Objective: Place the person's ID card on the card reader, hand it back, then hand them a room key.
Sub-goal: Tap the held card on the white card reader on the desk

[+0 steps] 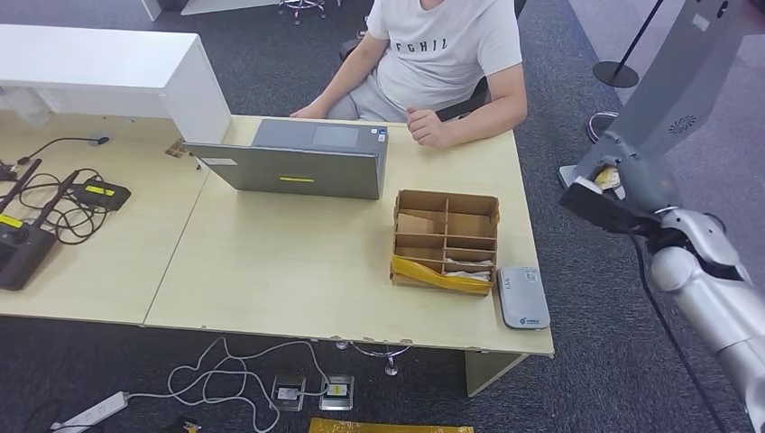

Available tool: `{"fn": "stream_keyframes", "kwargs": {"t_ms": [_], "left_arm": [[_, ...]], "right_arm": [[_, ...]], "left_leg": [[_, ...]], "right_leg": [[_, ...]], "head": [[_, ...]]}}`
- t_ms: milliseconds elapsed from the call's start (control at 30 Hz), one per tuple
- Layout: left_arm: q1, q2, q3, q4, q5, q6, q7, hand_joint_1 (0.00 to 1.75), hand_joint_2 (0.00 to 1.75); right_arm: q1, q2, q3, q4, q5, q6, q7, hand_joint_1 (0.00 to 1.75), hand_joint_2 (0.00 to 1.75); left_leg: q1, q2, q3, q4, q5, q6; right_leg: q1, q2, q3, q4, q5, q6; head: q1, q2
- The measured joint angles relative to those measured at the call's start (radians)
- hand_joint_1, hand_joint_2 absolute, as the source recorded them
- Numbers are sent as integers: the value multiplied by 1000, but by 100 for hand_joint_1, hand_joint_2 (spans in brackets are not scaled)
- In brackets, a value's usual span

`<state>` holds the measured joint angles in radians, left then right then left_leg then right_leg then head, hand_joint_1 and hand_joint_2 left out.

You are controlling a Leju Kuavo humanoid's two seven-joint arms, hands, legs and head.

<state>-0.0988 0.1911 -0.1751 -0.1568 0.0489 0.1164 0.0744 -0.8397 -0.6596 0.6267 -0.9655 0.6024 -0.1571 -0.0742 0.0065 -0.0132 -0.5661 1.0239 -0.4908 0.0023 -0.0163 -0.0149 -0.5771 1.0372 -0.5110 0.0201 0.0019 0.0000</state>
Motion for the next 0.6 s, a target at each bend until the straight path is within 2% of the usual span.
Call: {"fn": "stream_keyframes", "kwargs": {"t_ms": [267, 600], "left_arm": [[-1, -2, 0, 0, -10, -3, -16, 0, 0], [-23, -6, -10, 0, -48, -2, -15, 0, 0]], "right_arm": [[-103, 8, -24, -57, 50, 6, 7, 175, 175], [-144, 125, -16, -9, 172, -56, -32, 175, 175]], "left_leg": [[0, 0, -1, 0, 0, 0], [1, 0, -1, 0, 0, -1]], "right_leg": [[1, 0, 0, 0, 0, 0], [1, 0, 0, 0, 0, 0]], "head": [[0, 0], [0, 0]]}}
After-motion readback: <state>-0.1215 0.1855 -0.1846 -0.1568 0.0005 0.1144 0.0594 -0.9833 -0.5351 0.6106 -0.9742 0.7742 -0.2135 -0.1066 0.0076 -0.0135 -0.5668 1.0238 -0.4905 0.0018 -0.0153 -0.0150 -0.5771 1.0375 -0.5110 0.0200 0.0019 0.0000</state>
